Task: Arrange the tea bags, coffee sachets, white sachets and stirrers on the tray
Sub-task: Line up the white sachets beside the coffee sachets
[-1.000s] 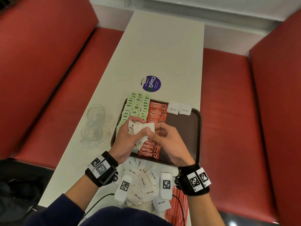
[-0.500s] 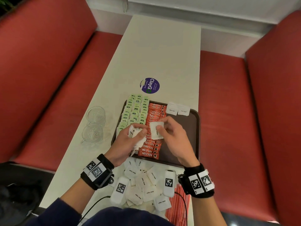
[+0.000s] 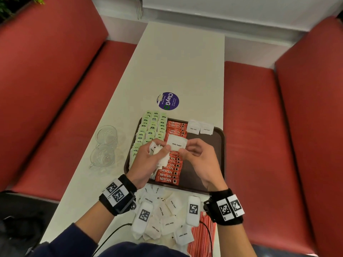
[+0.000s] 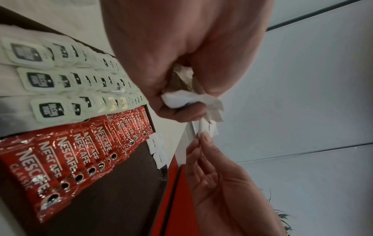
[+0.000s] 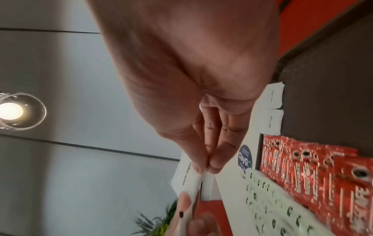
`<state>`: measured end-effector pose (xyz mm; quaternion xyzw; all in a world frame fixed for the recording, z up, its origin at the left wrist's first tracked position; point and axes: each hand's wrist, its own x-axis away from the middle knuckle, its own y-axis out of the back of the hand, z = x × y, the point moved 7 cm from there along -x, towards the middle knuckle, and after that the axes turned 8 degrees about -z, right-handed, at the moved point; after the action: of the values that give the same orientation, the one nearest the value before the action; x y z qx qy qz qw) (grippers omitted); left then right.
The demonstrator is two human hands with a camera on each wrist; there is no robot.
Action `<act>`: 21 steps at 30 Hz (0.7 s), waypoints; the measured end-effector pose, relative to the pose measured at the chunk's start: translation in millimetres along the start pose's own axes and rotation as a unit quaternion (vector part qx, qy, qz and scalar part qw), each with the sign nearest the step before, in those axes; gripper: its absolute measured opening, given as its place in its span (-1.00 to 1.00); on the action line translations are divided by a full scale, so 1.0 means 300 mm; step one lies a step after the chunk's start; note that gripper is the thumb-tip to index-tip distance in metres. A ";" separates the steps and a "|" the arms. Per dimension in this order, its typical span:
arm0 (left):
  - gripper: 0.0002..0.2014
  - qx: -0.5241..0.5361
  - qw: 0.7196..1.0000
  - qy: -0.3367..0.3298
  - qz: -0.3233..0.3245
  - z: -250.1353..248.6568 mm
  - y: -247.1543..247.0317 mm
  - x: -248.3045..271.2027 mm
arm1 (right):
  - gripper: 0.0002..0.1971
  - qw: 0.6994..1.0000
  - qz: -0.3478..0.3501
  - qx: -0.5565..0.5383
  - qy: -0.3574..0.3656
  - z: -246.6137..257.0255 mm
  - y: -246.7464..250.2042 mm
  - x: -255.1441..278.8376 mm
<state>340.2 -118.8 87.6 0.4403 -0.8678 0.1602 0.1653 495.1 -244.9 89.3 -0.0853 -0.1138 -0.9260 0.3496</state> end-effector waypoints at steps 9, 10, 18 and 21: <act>-0.71 0.060 0.995 0.074 -0.037 0.037 0.035 0.007 | -0.79 0.969 -0.191 0.152 -0.022 -0.176 0.323 -0.267; -0.73 0.062 0.994 0.082 -0.040 0.043 0.040 0.007 | -0.80 0.964 -0.195 0.179 -0.029 -0.201 0.346 -0.305; -0.85 0.070 0.989 0.116 -0.053 0.083 0.058 0.001 | -0.77 0.949 -0.187 0.253 -0.029 -0.308 0.364 -0.517; -0.80 0.085 0.987 0.125 -0.045 0.090 0.059 -0.004 | -0.75 0.945 -0.188 0.265 -0.037 -0.322 0.357 -0.545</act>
<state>322.5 -119.5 60.6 0.4677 -0.8029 0.2793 0.2421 680.0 -246.5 -26.1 -0.0011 -0.3820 -0.9075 0.1749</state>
